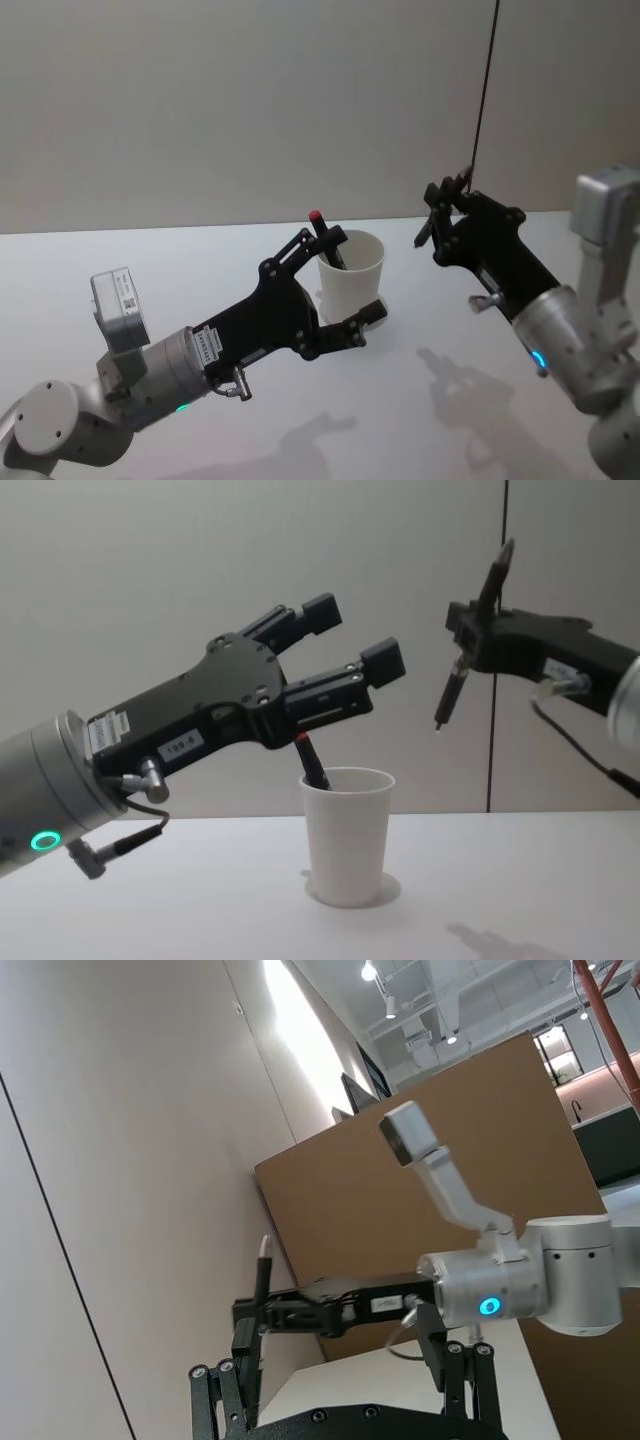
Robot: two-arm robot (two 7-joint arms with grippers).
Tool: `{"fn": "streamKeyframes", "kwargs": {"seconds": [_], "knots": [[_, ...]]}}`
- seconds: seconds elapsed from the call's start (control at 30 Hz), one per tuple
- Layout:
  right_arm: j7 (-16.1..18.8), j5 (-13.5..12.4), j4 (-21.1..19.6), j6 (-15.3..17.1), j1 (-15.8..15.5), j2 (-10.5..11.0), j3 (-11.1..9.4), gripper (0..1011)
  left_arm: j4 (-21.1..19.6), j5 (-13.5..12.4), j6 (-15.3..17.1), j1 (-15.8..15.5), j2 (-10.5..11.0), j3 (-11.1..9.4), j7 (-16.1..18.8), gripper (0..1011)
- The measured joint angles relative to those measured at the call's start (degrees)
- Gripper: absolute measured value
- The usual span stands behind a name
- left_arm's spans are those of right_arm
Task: Place the pen into the pen holder.
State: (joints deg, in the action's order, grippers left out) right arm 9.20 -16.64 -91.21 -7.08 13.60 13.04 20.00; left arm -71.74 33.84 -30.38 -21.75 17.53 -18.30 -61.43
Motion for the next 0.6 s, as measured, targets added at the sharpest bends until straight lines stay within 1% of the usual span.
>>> {"fn": "streamKeyframes", "kwargs": {"seconds": [0.1,0.17,0.2,0.47,0.5,0.6], "knots": [[-1.6,2.8,2.0,1.2,1.8,-1.4,0.3,134,0.0,0.0,0.0,0.0,0.0,0.0,0.0,1000],[-2.0,3.6,2.8,1.6,2.5,-1.9,0.4,134,0.0,0.0,0.0,0.0,0.0,0.0,0.0,1000],[-2.4,4.7,3.5,2.2,3.1,-2.3,0.5,134,0.0,0.0,0.0,0.0,0.0,0.0,0.0,1000],[-3.1,8.8,7.6,4.1,6.5,-5.0,1.3,134,0.0,0.0,0.0,0.0,0.0,0.0,0.0,1000],[-3.1,8.8,7.6,4.1,6.5,-5.0,1.3,134,0.0,0.0,0.0,0.0,0.0,0.0,0.0,1000],[-2.8,10.0,9.4,4.6,7.8,-6.1,1.8,134,0.0,0.0,0.0,0.0,0.0,0.0,0.0,1000]]}}
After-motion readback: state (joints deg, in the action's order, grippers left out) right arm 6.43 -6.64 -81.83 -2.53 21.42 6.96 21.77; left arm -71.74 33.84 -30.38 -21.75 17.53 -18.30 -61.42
